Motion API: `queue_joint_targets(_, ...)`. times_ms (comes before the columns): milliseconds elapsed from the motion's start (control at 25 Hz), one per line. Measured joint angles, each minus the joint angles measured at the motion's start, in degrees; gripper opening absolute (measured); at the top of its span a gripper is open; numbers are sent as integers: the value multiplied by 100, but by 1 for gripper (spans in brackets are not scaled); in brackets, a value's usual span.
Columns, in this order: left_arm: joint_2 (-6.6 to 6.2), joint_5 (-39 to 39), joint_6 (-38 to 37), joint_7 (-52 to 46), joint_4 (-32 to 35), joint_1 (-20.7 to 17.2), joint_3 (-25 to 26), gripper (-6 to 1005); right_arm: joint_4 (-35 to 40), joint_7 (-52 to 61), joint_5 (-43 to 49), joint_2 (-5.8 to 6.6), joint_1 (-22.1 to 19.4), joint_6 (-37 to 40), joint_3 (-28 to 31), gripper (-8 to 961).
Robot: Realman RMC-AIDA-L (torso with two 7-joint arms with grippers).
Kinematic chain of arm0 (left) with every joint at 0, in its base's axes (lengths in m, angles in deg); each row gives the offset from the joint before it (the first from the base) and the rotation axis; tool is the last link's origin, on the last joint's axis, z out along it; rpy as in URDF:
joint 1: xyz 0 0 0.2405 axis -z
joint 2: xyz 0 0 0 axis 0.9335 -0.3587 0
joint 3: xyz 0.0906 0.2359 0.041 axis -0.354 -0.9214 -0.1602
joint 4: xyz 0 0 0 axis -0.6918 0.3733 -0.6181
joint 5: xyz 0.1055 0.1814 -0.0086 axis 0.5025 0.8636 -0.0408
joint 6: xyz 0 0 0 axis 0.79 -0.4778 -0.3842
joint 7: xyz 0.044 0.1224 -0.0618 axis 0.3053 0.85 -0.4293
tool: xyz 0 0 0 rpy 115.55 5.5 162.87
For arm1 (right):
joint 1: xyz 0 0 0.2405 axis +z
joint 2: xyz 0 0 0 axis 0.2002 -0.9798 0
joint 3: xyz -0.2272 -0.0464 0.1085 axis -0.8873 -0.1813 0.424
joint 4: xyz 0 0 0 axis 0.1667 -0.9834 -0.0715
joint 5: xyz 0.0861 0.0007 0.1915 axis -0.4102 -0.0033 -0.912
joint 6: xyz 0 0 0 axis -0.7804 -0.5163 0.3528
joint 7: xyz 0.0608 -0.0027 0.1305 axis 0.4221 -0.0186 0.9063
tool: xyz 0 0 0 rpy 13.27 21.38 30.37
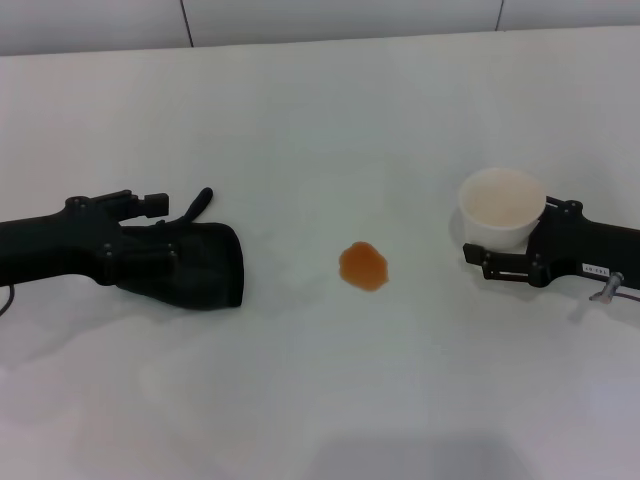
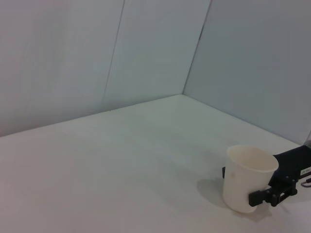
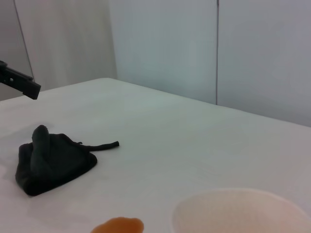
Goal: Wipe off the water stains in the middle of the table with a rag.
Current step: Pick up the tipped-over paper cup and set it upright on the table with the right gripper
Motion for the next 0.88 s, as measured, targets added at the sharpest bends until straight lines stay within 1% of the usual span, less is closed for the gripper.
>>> queue_joint_targets(80, 2, 0, 0, 0, 0, 0, 0, 878, 39, 9, 7, -2, -13, 8, -3, 874)
queue_joint_targets(280, 10, 0, 1, -1, 0, -3, -1, 878, 64, 76, 38, -1, -34, 33, -8, 870)
queue_joint_targets(520, 9, 0, 1, -1, 0, -11, -1, 878, 418, 621, 615, -7, -103, 67, 10, 869)
queue_joint_targets(680, 4, 0, 1, -1, 0, -17, -1, 878, 824, 777, 666, -5, -335, 157, -4, 869)
queue_joint_targets(880, 1, 0, 1, -1, 0, -24, -1, 878, 1151, 920, 802, 32, -570, 260, 11, 869)
